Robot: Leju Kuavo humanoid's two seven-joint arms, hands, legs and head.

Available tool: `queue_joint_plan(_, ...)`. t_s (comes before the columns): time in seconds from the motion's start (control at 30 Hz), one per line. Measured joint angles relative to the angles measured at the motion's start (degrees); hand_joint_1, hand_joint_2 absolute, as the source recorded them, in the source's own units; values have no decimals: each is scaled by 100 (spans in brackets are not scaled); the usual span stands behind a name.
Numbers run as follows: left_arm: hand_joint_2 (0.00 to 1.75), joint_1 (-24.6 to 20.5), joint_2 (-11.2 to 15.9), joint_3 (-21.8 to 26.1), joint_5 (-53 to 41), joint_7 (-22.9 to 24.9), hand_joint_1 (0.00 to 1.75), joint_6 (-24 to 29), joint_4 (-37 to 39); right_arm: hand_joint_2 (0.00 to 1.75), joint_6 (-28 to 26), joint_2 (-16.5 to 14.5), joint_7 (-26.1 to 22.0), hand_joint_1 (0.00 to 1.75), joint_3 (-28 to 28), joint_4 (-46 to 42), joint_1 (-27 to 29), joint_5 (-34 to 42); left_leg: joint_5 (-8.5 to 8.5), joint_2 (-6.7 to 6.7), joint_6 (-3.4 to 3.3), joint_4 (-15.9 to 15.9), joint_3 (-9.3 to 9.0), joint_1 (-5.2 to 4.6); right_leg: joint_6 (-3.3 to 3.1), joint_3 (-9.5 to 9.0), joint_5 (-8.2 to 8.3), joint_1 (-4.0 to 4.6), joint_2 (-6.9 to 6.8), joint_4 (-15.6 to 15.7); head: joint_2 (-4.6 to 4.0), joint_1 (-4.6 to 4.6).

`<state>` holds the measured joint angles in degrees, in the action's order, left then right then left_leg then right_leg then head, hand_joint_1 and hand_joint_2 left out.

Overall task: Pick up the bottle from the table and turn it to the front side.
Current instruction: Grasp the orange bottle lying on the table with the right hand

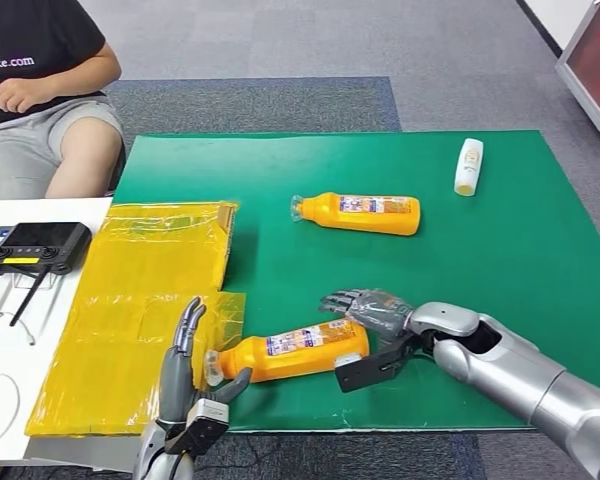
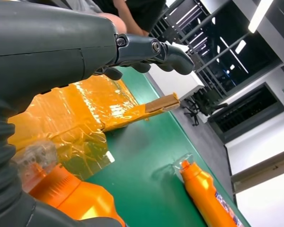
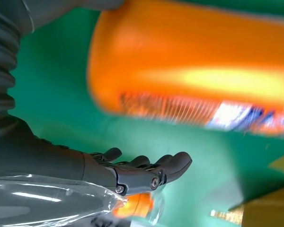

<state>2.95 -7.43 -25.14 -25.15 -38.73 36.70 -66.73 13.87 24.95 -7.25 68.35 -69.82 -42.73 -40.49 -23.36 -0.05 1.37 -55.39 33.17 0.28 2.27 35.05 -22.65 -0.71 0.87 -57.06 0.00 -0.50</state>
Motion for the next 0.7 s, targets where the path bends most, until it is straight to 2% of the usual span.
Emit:
queue_joint_plan(0.03, 175, 8, 0, 8, 1, 0, 0, 15, 0, 0, 7, 26, 114, 0, 40, -87, -57, -1, 0, 0, 0, 0, 0, 0, 0, 0, 0, 0, 0, 0, 0, 0)
queue_joint_plan(0.2, 175, 39, -10, 89, -96, 65, 0, 80, 0, 0, -127, 78, 742, 0, 185, -365, 69, -280, -1, -2, -1, 0, 0, 0, 2, 0, -3, 1, -2, 0, 0, 2)
queue_joint_plan(0.37, 175, 168, -17, 192, -202, 204, 0, 184, -1, 0, -493, 82, 1265, 0, 82, -584, 780, -793, -8, -6, -6, 0, 3, 0, 9, 0, -11, 1, -9, 0, 0, 1)
queue_joint_plan(0.7, 175, 288, -27, 287, -310, 279, 0, 208, -13, 0, -489, 30, 1391, 0, -380, -852, 1496, -1121, -11, -5, -8, 0, 3, -2, 10, -2, -12, 0, -10, 1, 0, 1)
